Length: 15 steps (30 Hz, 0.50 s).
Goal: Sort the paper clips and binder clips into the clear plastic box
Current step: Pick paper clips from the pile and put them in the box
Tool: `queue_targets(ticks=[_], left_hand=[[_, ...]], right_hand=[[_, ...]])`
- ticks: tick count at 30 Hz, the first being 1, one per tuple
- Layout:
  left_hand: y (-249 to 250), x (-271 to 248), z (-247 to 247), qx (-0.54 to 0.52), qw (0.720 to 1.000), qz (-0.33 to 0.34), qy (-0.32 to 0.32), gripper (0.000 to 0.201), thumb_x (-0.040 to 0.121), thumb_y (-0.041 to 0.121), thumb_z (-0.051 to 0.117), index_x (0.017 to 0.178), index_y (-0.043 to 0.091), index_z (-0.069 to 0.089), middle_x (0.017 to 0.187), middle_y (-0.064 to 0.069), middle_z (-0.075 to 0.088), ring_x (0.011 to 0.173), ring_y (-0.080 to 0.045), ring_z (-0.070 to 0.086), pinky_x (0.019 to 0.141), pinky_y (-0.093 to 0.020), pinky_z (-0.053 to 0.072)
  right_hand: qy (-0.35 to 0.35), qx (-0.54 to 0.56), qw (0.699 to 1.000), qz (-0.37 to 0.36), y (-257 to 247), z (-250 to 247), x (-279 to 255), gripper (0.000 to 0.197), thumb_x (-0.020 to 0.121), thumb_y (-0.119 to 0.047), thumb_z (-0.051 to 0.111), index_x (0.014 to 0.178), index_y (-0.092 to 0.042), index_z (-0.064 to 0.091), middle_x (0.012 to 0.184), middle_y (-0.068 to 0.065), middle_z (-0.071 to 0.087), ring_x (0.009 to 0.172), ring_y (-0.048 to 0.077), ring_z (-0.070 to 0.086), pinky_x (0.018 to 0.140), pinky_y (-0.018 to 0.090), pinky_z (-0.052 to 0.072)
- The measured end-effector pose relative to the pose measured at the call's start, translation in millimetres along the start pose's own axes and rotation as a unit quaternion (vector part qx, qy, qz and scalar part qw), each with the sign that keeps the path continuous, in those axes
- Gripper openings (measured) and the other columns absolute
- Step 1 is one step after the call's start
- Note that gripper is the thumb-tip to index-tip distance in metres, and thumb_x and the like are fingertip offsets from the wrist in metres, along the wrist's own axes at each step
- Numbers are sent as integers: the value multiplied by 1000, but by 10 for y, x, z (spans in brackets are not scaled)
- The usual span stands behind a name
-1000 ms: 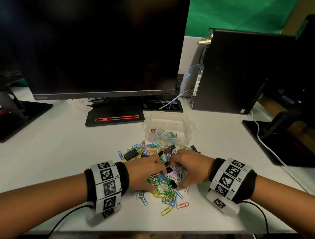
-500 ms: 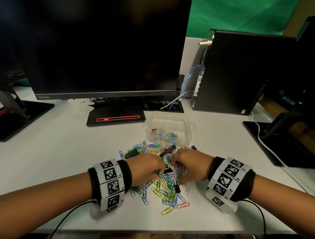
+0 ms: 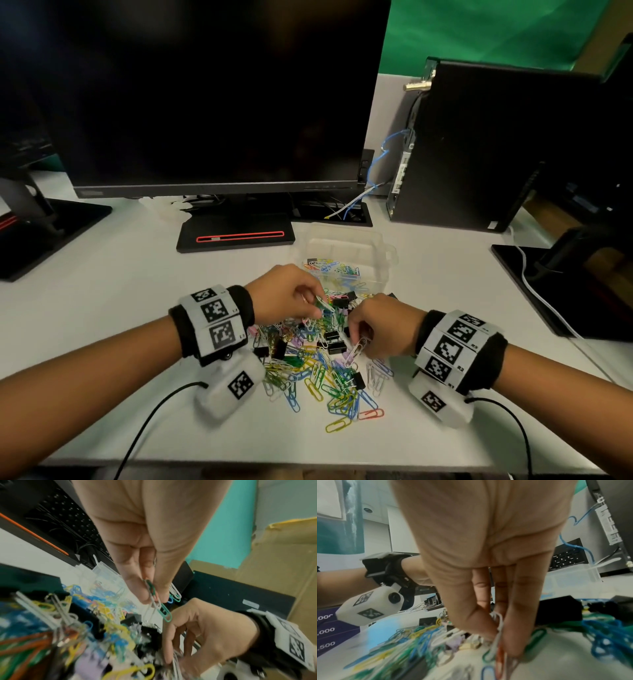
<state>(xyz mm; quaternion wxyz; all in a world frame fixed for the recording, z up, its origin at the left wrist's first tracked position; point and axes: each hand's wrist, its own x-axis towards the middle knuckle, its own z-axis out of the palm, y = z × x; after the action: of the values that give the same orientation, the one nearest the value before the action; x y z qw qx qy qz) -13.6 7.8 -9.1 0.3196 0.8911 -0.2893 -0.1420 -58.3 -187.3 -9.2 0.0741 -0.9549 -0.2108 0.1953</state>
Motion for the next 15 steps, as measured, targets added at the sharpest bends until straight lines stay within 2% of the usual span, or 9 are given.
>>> queue_targets(ticks=[2,5,7,10,11,13,15], left_hand=[[0,53,-69,-56,998,-7,11,21,77,16,74,97,12,68,74,8,60,58,-4,59,65,-17,51],[-1,173,-150,-116,993,-12,35,22,77,11,74,97,10,66,74,-2,65,50,1,61,61,-15,55],[-11,283,-185,-145,988,-15,50,21,77,8,72,97,8,65,71,-3,65,49,1,62,59,-15,56],[-52,470,-211,-151,985,-30,74,23,79,8,71,101,2,65,69,-1,64,48,0,62,59,-15,57],[-74,530,-214,-151,985,-37,80,24,80,8,70,102,1,65,69,-1,64,49,0,62,60,-15,57],[-121,642,-212,-157,982,-51,89,24,80,7,70,103,-1,65,70,-1,65,54,-4,64,65,-19,59],[-160,735,-206,-171,978,-68,99,25,80,6,70,103,-2,65,71,-3,66,60,-12,66,71,-26,60]], right_hand=[[6,4,1000,4,3,-68,14,20,72,-7,67,90,-15,71,73,-6,57,71,11,53,62,19,43],[35,28,999,14,50,-222,47,20,73,-5,68,89,-16,71,79,-4,63,70,10,57,63,15,46],[75,47,996,20,109,-352,103,20,72,-4,67,86,-18,72,77,-5,64,69,8,58,65,13,46],[143,78,986,39,224,-550,241,18,72,-3,69,83,-17,73,68,-12,60,56,-1,55,54,2,40],[159,98,981,46,261,-600,296,16,73,-3,71,82,-16,72,67,-12,61,50,0,56,51,1,41],[185,122,973,62,337,-656,408,15,74,-2,72,82,-15,72,73,-3,66,45,-1,58,54,9,50],[200,126,968,81,395,-670,510,15,75,-3,73,86,-13,72,82,6,70,48,3,60,63,19,57]])
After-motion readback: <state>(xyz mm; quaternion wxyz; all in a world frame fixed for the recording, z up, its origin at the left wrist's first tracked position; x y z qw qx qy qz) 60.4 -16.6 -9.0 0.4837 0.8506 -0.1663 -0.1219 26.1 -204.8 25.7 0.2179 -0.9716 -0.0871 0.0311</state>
